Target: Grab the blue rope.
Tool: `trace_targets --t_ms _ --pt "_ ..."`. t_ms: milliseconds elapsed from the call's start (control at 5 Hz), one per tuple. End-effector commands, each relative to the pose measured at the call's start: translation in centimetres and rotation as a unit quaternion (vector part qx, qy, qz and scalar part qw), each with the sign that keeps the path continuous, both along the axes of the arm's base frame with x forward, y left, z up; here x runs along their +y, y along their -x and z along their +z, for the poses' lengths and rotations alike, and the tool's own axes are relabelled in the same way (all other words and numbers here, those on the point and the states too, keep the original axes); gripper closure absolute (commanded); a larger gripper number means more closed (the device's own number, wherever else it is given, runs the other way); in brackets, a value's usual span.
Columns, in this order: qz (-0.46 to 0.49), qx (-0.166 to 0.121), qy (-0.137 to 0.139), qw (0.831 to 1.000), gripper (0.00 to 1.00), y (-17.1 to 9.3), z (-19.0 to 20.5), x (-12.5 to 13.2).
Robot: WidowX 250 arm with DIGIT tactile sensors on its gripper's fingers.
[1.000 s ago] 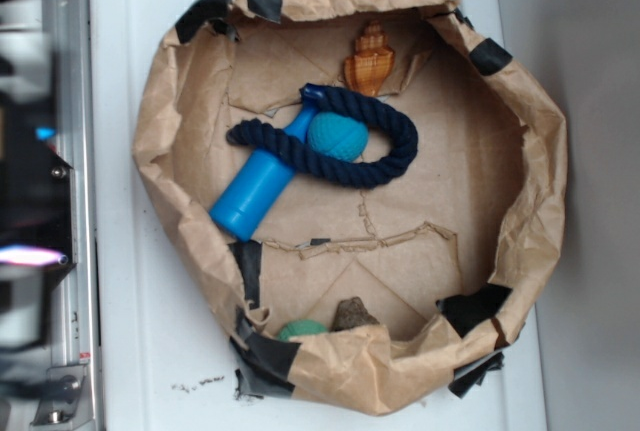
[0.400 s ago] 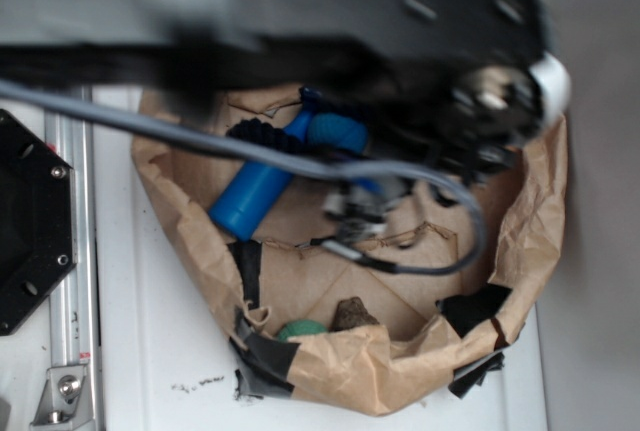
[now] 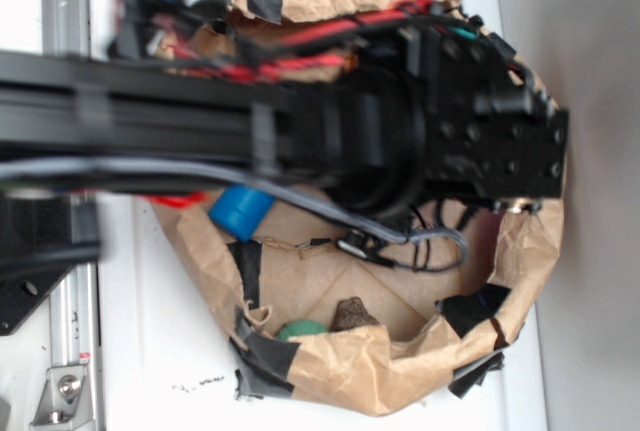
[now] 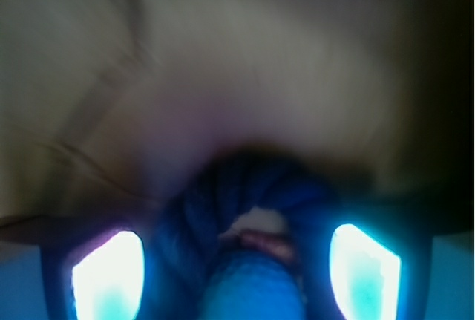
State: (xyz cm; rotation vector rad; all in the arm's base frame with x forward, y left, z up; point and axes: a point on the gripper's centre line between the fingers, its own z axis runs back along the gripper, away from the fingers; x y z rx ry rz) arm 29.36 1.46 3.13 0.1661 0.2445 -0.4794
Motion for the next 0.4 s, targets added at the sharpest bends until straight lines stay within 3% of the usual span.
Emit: trace_targets --t_ms 0,200 --pt "0.039 0.032 -0.013 0.999 0.00 0.7 -1.8 5.3" --pt "0.054 0.014 -0.032 0.998 0.39 0.8 -2.1 6.7"
